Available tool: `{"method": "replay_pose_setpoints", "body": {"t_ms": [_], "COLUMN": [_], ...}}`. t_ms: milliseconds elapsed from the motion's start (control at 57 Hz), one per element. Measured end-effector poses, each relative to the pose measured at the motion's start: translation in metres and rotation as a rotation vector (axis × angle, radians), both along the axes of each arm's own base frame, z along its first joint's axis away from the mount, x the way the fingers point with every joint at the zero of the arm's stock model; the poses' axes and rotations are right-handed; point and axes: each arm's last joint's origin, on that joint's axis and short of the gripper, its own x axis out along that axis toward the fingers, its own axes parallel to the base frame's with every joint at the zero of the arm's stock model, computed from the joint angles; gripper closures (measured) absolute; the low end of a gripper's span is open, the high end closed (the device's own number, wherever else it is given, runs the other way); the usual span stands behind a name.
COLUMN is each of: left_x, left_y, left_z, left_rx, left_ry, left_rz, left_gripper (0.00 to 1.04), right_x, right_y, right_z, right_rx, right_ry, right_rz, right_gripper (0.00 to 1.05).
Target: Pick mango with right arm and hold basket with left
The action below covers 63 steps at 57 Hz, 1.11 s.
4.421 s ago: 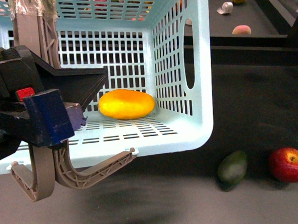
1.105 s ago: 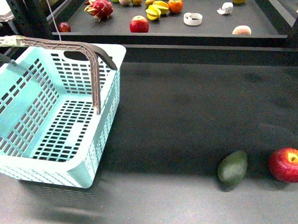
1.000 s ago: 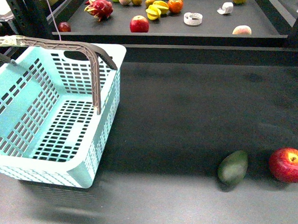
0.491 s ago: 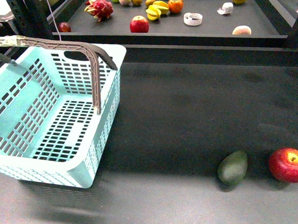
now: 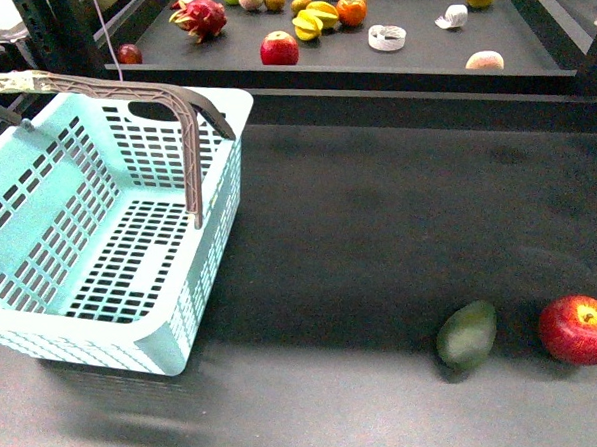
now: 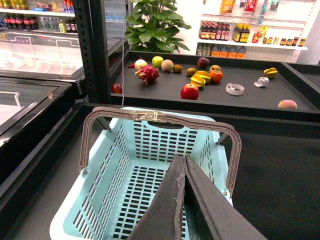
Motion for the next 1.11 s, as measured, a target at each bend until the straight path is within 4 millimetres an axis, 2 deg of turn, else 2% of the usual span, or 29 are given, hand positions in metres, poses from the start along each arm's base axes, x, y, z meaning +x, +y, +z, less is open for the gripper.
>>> {"method": "replay_pose_setpoints", "body": {"t_ms": [789,912,1105], "left_x": [-0.024,-0.034,-0.035], "left_y": [0.000,0.000,0.000], "left_z": [0.002,-0.001,-0.001], "left_rx": [0.002,0.003,0.003], "left_ry": [-0.010,0.002,-0.003], "left_rz": [0.000,0.000,0.000], "left_gripper": [1.01,1.01,1.01], "right_x": [0.000,0.000,0.000], "right_y": [0.000,0.000,0.000], "right_z": [0.000,0.000,0.000], "right_rx": [0.000,0.000,0.000], "right_ry": [0.000,0.000,0.000], "right_rz": [0.000,0.000,0.000], "right_gripper": [0.08,0.08,0.08]}}
